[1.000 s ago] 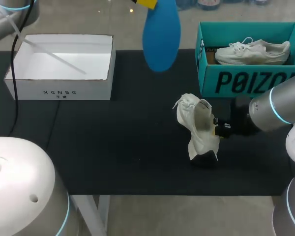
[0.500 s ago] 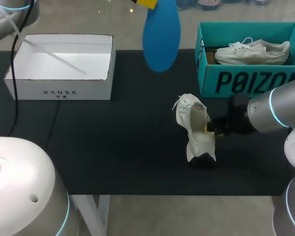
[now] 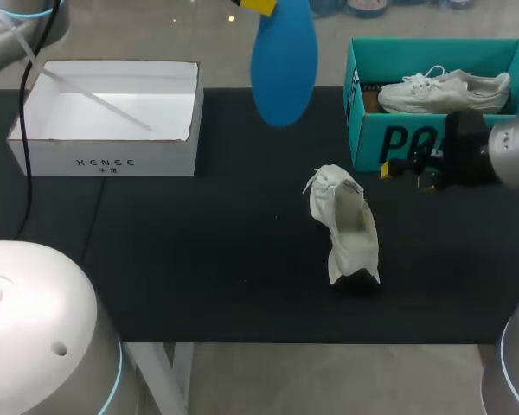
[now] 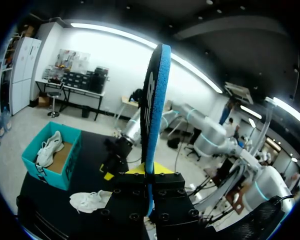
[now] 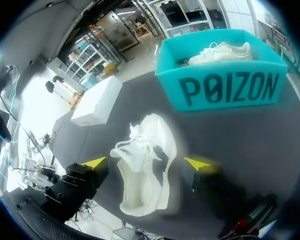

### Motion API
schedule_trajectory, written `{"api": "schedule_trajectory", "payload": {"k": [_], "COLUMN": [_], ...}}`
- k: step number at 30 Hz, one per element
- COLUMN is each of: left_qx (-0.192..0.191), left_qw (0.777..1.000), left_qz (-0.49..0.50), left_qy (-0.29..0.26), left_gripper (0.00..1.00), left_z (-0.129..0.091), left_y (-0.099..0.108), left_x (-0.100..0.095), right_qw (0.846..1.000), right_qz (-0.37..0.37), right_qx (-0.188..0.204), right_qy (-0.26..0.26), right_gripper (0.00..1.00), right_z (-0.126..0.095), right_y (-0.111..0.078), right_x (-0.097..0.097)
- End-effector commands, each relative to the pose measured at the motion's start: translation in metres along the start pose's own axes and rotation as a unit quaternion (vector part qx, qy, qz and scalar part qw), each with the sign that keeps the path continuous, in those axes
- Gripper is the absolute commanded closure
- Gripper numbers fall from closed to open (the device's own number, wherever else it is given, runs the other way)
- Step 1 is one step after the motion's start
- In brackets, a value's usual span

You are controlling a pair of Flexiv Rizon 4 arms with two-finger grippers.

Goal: Take the shoe out of the shoebox, open the shoe tongue, remove and reinsert the insole, then place the shoe into the shoebox

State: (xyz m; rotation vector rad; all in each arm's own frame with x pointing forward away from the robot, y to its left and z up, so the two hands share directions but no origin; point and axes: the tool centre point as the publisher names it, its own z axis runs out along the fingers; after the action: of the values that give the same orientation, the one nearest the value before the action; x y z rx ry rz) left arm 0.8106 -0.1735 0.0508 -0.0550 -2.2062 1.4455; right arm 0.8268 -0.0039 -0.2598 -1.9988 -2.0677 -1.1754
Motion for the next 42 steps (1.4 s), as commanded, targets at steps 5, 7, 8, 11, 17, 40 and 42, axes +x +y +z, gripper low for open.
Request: {"api": "schedule_trajectory", "payload": {"k": [5, 7, 8, 11, 17, 40, 42], "left_qx": [-0.001, -0.001, -0.001, -0.001, -0.001, -0.001, -0.001], "left_qw": [1.0, 1.0, 1.0, 1.0, 1.0, 1.0, 1.0], "left_qz": [0.0, 0.0, 0.0, 0.0, 0.0, 0.0, 0.0], "left_qy": [-0.002, -0.002, -0.002, -0.002, -0.002, -0.002, -0.002], "left_gripper": [1.0, 1.0, 1.0, 1.0, 1.0, 1.0, 1.0], "left_z": [0.0, 0.0, 0.0, 0.0, 0.0, 0.0, 0.0], "left_y": [0.001, 0.001, 0.001, 0.001, 0.001, 0.001, 0.001], "left_x": [0.001, 0.001, 0.001, 0.001, 0.001, 0.001, 0.001], "right_qw": [0.999, 0.999, 0.999, 0.999, 0.999, 0.902, 0.885], "right_qz": [0.003, 0.003, 0.003, 0.003, 0.003, 0.043, 0.052], "right_qx": [0.027, 0.027, 0.027, 0.027, 0.027, 0.184, 0.202], "right_qy": [0.039, 0.039, 0.039, 0.039, 0.039, 0.388, 0.416], "right_gripper": [0.0, 0.0, 0.0, 0.0, 0.0, 0.0, 0.0], "right_z": [-0.025, -0.025, -0.025, -0.025, -0.025, -0.04, -0.044], "right_y": [0.018, 0.018, 0.018, 0.018, 0.018, 0.004, 0.005], "right_x": [0.001, 0.001, 0.001, 0.001, 0.001, -0.026, -0.029]}}
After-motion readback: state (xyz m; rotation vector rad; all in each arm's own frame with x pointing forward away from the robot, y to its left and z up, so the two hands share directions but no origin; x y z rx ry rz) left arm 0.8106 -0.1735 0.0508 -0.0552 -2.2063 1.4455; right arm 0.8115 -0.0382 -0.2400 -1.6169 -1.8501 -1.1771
